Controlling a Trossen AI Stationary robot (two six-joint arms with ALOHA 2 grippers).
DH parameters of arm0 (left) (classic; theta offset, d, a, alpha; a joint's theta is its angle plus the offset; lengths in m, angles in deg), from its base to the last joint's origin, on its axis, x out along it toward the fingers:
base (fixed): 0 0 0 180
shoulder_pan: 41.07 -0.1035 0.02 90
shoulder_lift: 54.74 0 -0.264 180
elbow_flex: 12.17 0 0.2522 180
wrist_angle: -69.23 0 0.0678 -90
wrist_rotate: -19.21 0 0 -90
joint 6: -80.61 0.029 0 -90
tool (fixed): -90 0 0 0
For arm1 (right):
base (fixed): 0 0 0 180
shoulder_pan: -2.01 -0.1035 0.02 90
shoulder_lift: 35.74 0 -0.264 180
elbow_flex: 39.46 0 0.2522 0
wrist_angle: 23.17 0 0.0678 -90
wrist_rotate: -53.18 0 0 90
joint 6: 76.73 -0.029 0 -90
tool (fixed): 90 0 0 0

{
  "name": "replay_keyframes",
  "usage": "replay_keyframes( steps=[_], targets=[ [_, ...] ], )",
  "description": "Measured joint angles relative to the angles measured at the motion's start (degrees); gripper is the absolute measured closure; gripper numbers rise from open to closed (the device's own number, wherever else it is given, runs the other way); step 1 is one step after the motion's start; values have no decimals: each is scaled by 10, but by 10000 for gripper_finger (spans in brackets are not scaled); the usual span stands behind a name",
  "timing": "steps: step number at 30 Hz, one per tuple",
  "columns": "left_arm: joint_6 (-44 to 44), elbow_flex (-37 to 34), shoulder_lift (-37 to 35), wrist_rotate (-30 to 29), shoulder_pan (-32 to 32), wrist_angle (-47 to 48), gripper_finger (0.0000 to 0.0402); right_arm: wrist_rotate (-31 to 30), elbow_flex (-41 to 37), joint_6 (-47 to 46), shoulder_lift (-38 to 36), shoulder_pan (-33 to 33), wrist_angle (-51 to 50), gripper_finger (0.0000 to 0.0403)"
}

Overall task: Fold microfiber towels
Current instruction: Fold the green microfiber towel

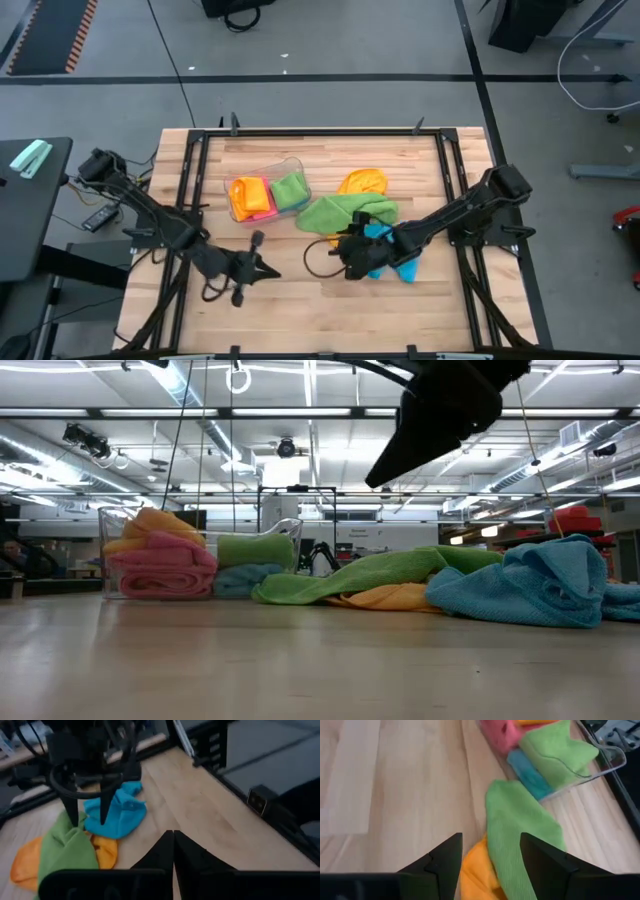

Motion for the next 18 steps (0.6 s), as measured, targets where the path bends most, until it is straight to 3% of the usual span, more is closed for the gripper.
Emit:
replay_keyframes(
  steps=[11,18],
  targets=[
    [30,-134,-196,-1,-19,-78,386,118,-216,56,-160,65,303,199],
    [74,-195,-295,-3,-71,-113,391,166,-309,56,-194,110,472,199]
  ],
)
